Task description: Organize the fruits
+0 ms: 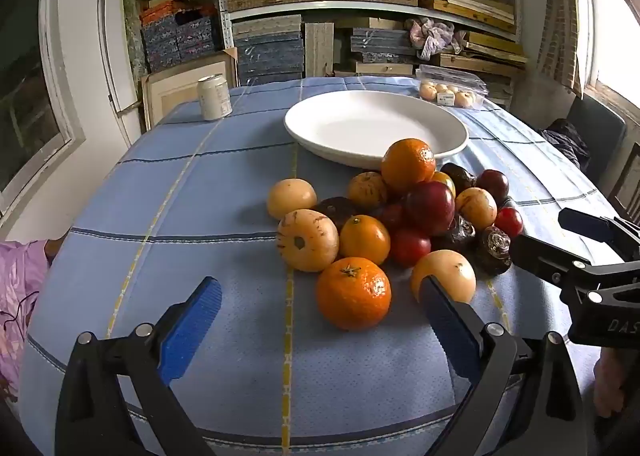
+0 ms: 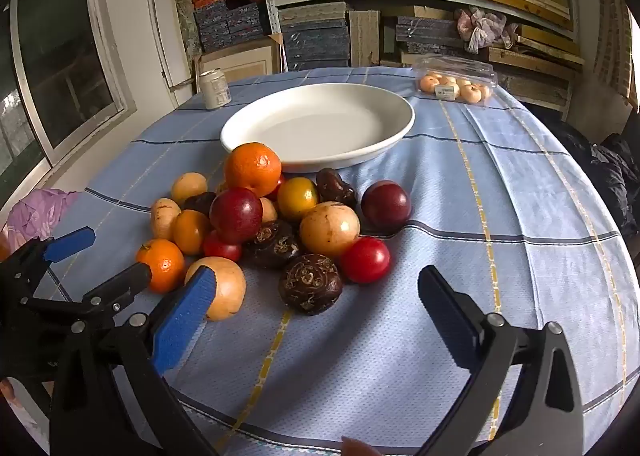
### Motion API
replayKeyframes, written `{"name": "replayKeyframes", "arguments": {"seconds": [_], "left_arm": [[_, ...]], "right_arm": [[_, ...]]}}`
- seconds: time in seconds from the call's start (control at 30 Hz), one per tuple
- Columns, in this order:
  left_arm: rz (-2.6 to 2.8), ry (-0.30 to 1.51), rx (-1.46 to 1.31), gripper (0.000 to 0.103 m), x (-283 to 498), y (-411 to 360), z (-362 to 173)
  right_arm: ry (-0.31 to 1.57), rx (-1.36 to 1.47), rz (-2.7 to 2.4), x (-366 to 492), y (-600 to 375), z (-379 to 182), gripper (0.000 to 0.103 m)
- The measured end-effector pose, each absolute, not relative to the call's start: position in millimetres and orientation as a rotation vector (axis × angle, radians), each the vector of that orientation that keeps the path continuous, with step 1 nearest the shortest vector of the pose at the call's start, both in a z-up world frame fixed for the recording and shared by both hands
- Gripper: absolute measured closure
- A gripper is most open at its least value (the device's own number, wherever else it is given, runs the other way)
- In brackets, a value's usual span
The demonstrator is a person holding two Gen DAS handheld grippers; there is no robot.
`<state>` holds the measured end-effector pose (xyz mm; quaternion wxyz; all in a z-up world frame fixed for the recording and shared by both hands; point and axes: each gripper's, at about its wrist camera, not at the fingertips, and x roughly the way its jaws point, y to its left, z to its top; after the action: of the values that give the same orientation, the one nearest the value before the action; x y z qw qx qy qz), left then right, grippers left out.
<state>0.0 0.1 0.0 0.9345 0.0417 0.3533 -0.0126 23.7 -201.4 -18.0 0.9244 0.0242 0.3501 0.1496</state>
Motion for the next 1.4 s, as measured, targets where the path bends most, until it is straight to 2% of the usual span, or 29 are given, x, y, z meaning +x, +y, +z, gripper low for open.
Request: {"name": "replayKeyframes", "arguments": {"seconds": [1.4], "left_arm": [[0.041,0.746,0.051,0.004,5,12,-6]], "right_arm": [[0.716,0.050,0.323,22,-199,-18,0.004]]}}
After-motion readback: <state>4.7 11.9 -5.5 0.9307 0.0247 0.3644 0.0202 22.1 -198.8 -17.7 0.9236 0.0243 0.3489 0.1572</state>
